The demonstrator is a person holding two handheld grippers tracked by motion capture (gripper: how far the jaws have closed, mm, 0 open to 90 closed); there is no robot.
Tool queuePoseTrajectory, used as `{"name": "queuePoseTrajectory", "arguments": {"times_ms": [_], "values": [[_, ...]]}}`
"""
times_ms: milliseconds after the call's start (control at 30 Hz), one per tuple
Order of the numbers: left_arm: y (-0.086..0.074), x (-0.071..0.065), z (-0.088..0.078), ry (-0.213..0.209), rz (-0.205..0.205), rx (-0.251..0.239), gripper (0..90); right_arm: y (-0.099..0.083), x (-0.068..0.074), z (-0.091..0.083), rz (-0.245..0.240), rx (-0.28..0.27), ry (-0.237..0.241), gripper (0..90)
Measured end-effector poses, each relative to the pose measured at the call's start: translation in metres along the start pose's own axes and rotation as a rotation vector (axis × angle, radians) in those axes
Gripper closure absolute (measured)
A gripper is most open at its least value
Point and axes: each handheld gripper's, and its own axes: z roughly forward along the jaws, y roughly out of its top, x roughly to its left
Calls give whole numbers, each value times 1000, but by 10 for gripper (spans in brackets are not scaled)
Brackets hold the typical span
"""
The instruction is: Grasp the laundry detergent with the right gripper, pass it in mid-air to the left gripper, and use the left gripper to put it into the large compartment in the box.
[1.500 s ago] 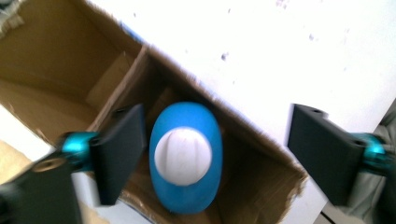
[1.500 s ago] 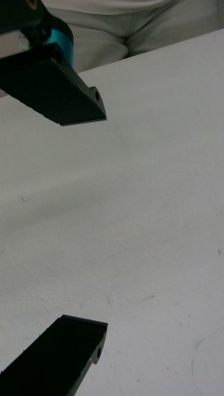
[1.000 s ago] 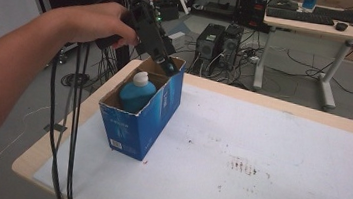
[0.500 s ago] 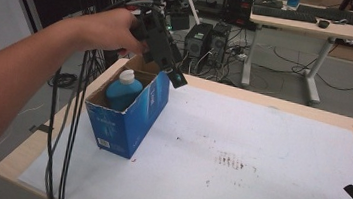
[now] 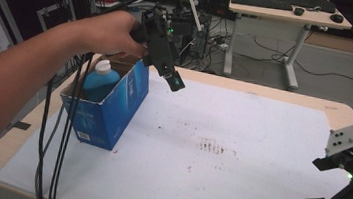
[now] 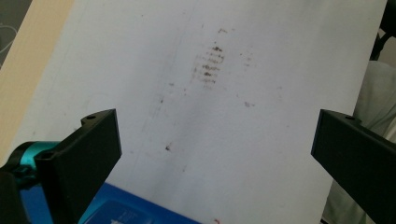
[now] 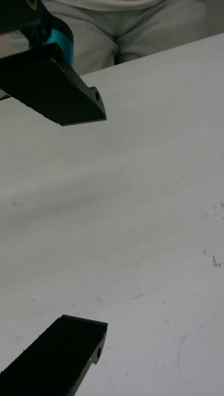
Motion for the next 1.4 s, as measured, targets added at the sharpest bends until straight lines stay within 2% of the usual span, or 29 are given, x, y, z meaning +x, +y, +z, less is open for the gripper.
{"name": "queuePoseTrajectory", "arguments": {"times_ms": [67, 100, 267, 600, 1033, 1400], "values": [[4, -2, 4, -7, 13, 4, 16, 0, 1, 0, 1, 2, 0, 11], [10, -7, 10, -22, 36, 6, 16, 0, 1, 0, 1, 2, -2, 11], [20, -13, 20, -27, 53, 3, 16, 0, 0, 2, -1, -5, 1, 11], [36, -27, 53, -78, 102, 10, 16, 5, 1, 8, -6, -4, 12, 11], [43, -37, 90, -113, 122, 46, 16, 7, 1, 11, -4, 6, 14, 10], [44, -44, 110, -132, 149, 61, 16, 7, 1, 12, -2, 7, 15, 10]]}}
